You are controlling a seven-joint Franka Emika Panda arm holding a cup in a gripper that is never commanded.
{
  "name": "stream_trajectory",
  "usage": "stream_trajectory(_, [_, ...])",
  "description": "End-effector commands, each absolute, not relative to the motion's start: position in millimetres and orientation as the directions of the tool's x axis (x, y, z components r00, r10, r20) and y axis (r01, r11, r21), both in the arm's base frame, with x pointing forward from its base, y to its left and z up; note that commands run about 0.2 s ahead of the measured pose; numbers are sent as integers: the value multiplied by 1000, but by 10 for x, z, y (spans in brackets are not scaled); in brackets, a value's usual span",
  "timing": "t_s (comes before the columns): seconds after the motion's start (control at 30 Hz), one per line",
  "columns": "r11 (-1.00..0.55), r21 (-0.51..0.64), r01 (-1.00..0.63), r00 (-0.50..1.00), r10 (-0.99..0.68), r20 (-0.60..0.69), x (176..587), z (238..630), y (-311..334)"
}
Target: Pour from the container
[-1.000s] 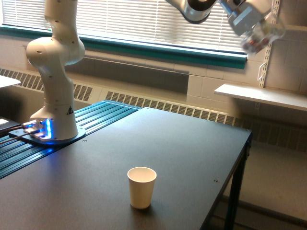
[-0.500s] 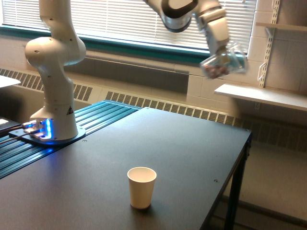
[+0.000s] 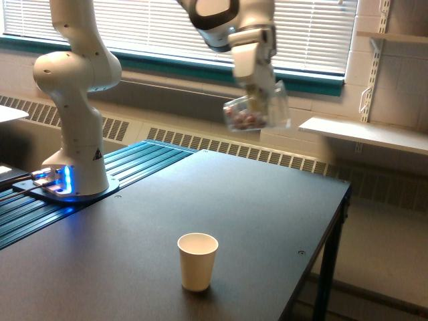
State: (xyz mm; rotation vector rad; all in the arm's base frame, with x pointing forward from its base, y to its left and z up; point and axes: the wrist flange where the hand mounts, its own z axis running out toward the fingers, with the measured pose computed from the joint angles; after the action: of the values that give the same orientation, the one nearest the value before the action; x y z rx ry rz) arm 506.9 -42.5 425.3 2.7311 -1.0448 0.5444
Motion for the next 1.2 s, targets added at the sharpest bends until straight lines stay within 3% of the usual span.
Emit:
stream_trajectory(0.03, [-616, -11, -788, 573, -740, 352, 4844, 4114, -670])
stream_trajectory(0.47, [-424, 92, -901, 433, -868, 242, 4342, 3493, -1127])
stream_trajectory(0.6, [-349, 57, -935, 353, -907, 230, 4326, 3446, -1296])
stream_trajectory(1.2, [-257, 115, -960, 272, -952, 144, 4332, 3078, -1942])
